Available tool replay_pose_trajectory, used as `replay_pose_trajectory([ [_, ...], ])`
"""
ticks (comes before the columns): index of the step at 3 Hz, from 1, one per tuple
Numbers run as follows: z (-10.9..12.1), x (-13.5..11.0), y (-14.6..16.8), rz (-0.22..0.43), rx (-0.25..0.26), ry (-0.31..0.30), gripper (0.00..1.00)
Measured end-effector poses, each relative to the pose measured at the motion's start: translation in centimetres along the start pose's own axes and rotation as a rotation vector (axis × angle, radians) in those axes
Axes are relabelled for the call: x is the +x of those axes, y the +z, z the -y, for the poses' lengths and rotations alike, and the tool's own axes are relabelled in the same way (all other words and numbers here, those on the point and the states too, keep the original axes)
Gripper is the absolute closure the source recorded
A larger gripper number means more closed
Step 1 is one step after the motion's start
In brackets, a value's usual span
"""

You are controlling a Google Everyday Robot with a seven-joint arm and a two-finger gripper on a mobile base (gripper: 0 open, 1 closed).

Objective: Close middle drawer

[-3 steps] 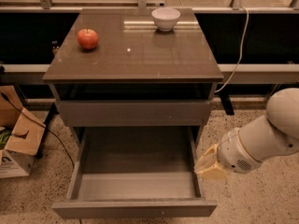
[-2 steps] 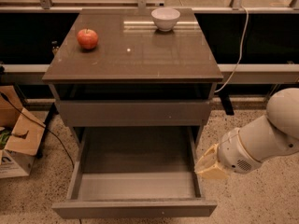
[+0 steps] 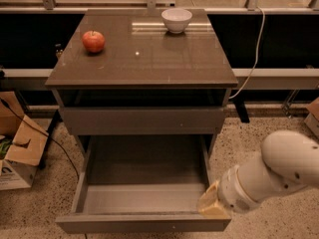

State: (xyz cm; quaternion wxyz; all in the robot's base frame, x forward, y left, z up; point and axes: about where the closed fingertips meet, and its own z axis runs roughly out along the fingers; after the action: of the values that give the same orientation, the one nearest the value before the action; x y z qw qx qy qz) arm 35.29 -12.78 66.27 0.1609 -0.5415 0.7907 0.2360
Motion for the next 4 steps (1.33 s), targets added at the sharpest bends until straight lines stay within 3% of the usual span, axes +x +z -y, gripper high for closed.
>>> replay_pose_trajectory([
  [2, -1.2, 3.8, 8.3, 0.058, -0.050, 0.039, 1.00],
  [4, 0.1, 8.1, 16.7, 0.105, -0.095, 0.125, 1.00],
])
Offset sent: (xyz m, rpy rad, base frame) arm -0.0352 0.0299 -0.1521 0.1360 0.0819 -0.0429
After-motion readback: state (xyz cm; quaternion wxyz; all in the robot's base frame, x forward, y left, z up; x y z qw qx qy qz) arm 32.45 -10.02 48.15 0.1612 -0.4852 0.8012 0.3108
